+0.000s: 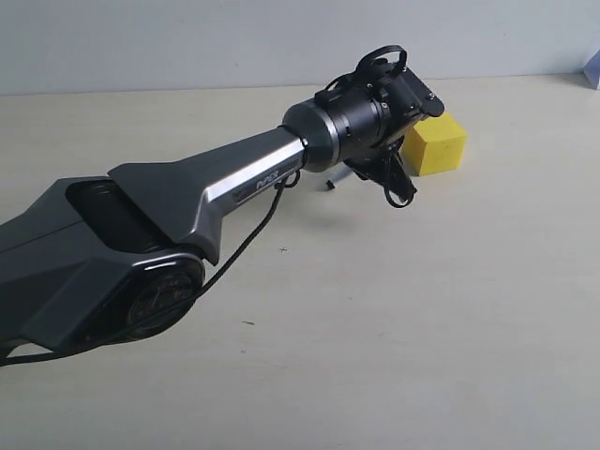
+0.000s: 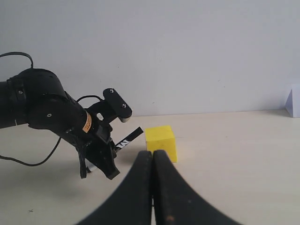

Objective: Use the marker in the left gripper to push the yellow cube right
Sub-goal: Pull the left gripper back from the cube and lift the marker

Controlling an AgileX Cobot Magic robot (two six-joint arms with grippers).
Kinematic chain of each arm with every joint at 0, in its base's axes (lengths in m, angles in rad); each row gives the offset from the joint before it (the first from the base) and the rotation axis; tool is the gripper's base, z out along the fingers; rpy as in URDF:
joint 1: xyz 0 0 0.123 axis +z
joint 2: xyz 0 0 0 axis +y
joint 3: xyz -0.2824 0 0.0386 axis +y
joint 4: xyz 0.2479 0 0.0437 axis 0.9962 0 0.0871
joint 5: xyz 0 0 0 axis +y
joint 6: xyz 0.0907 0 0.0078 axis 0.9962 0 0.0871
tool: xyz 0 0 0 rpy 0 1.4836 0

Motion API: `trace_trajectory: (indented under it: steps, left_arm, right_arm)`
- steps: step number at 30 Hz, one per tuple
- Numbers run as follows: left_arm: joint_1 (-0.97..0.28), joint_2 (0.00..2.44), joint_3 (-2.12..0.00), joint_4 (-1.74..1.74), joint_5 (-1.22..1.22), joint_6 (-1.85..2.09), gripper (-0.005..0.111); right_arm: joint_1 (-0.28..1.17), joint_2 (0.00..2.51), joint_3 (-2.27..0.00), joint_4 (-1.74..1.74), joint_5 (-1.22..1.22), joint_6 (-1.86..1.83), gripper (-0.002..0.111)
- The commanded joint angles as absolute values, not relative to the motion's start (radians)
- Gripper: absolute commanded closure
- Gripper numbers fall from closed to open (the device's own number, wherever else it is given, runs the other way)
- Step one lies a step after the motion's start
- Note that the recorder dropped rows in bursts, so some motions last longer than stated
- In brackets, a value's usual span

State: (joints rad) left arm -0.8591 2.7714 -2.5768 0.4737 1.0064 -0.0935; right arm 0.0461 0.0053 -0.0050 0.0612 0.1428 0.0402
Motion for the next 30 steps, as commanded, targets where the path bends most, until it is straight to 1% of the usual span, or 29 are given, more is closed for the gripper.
trace_trajectory:
  steps: [1,12,16,18,20,22,24,30]
  left_arm:
    - [-0.857,2.764,-2.582,0.459,1.028,-0.104,0.107]
    - [-0.855,2.769,-2.582,0.409,0.977,-0.104,0.107]
    - [-0.857,2.72,-2.582,0.437,1.022,-0.101,0.107]
    - [-0.866,2.664,-2.582,0.434,1.072,-0.11,0.107]
    - [-0.868,2.601,-2.582,0.43,1.196,-0.118,0.107]
    - [-0.859,2.571,-2.582,0.41,1.221,-0.158,0.107]
    - [-0.846,2.528,-2.528,0.207,1.221,-0.168,0.107]
    - [-0.846,2.42,-2.326,0.196,1.221,-0.29,0.107]
  right_arm:
    - [0.047,0.0,0.0,0.061,0.134,0.039,0.108]
    - [0.047,0.0,0.0,0.061,0.134,0.039,0.108]
    - [0.047,0.0,0.0,0.061,0.134,0.039,0.108]
    - [0.047,0.0,0.0,0.061,0.134,0.039,0.108]
    - [0.047,0.0,0.0,0.061,0.134,0.039,0.108]
    - [0.047,0.0,0.0,0.061,0.134,0.039,0.108]
    - [0.047,0.0,0.0,0.061,0.134,0.039,0.108]
    - [0.047,0.0,0.0,0.061,0.134,0.039,0.108]
